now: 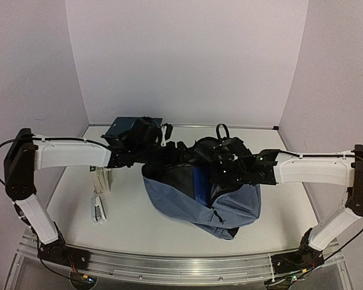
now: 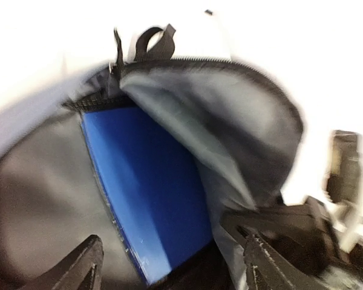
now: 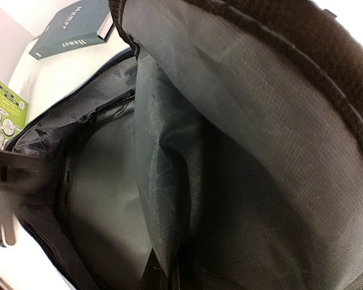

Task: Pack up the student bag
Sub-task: Place the files in the student bag, then pick up the book from the center of the board.

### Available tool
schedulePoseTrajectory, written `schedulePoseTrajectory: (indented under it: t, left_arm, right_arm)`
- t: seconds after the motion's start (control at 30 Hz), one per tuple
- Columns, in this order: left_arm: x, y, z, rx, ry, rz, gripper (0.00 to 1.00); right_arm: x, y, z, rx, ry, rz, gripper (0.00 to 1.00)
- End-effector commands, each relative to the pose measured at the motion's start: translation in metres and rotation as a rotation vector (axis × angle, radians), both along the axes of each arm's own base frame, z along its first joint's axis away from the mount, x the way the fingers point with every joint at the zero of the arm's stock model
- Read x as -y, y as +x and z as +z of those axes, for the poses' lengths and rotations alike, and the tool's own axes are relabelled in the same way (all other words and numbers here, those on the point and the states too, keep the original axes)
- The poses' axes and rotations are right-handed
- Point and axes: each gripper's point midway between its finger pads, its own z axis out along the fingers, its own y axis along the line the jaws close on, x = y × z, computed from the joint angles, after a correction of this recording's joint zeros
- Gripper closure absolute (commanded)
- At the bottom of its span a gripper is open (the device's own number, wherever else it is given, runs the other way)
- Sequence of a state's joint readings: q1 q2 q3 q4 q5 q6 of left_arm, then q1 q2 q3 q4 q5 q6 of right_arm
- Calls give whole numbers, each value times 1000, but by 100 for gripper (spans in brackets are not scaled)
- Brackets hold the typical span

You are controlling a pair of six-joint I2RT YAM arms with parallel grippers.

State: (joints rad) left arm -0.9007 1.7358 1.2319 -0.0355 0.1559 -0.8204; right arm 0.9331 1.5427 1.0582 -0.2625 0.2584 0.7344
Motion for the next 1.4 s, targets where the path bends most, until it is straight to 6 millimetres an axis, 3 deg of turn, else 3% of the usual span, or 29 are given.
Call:
schedulePoseTrajectory:
  t: [0.0,0.33,0.47,0.6,0.77,0.83,0.97,1.37]
  left_arm:
    - [-64,-2,27,41,134,43,17]
    - [-234,30,56,28,288,357,4]
    - [-304,42,50,19,308,521,1]
    - [-343,45,33,-31,321,597,1]
    - [-363,47,14,-64,364,644,2]
    - [-370,49,7,-74,359,660,9]
    - [-372,53,-7,-101,345,656,25]
    - [-369,67,-30,-139,302,622,48]
  right_arm:
    - [1,5,28,78,55,-30,100]
    - [-3,4,23,62,52,-11,100]
    - [-5,4,22,59,53,-4,100]
    - [-7,4,21,53,51,4,100]
    - [-6,4,18,52,41,3,100]
    - [-8,4,18,50,41,6,100]
    - [-10,5,17,47,41,8,100]
    - [-12,6,14,40,35,14,100]
